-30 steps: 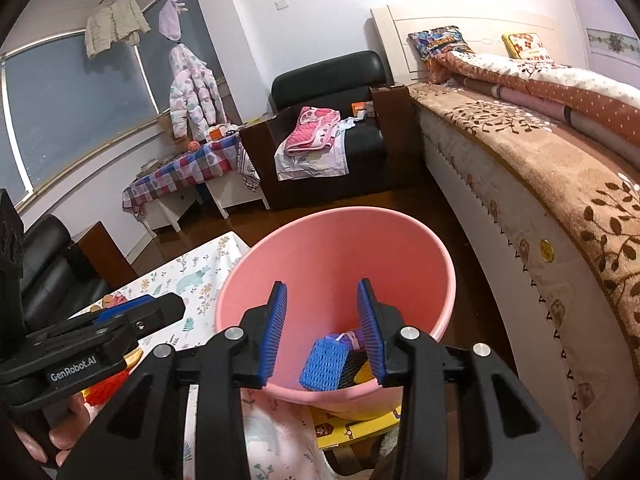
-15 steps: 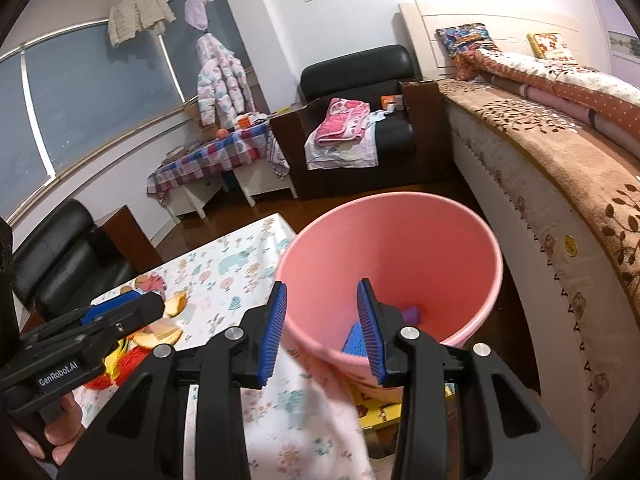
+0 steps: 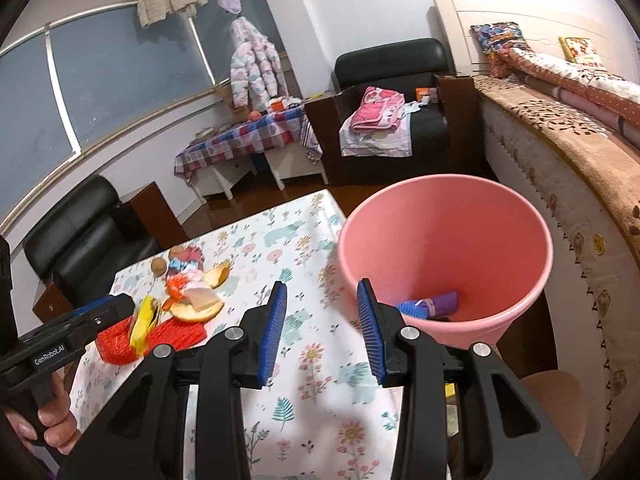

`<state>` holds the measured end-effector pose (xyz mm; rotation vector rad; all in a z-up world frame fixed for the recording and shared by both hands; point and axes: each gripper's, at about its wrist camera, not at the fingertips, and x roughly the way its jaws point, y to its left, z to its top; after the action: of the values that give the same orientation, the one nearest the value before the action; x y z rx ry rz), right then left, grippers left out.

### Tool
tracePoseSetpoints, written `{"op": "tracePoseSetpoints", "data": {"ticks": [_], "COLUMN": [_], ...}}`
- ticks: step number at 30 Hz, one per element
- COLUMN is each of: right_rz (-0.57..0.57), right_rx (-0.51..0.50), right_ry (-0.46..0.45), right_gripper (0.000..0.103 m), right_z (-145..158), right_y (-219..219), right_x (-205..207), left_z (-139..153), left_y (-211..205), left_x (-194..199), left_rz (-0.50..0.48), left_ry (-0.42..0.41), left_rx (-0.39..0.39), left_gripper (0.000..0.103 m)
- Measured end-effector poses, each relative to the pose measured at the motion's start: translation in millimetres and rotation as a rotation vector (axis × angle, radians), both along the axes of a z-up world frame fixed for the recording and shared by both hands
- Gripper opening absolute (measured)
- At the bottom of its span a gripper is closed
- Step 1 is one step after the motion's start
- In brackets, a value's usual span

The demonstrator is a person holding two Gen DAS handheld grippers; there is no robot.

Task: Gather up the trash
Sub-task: 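Move both open grippers back over the table, then grasp the red mesh bag with the left gripper while the right grasps the orange-white crumpled wrapper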

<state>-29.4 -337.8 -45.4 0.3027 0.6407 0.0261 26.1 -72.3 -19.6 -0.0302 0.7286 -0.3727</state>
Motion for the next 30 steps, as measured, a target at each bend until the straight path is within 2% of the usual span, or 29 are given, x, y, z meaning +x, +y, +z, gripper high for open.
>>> {"op": "tracePoseSetpoints", "data": {"ticks": [10,20,26,30], "right_rz": [0.057,0.11,0.138,0.152], "right_rx": [-0.019,-0.044,-0.054,-0.06], "right_ry": [0.03,0.069,0.078,0.089], "right_gripper": [0.037,0.037,0.037,0.037], "right_z": [-4.8,-13.1,-16.9,-19.7], "right_y": [19.1,42.9,52.6,58.0], "right_x": [4.1,12.5,13.8,15.5], "left_z": [-11.2,-28.5,-36.2,-39.0], "left_y": [60.4,121.0,133.1,139.7], "left_x": [-17.4,-13.7,-7.1,-1.0], "left_rz": [0.126,0.28,0.316,0.329], "left_ry": [-0.031,0.025,0.045,0.037], "left_rx": [0.097,0.081,0.058,0.062], "left_gripper": [0.048,0.048,0.048,0.057]}}
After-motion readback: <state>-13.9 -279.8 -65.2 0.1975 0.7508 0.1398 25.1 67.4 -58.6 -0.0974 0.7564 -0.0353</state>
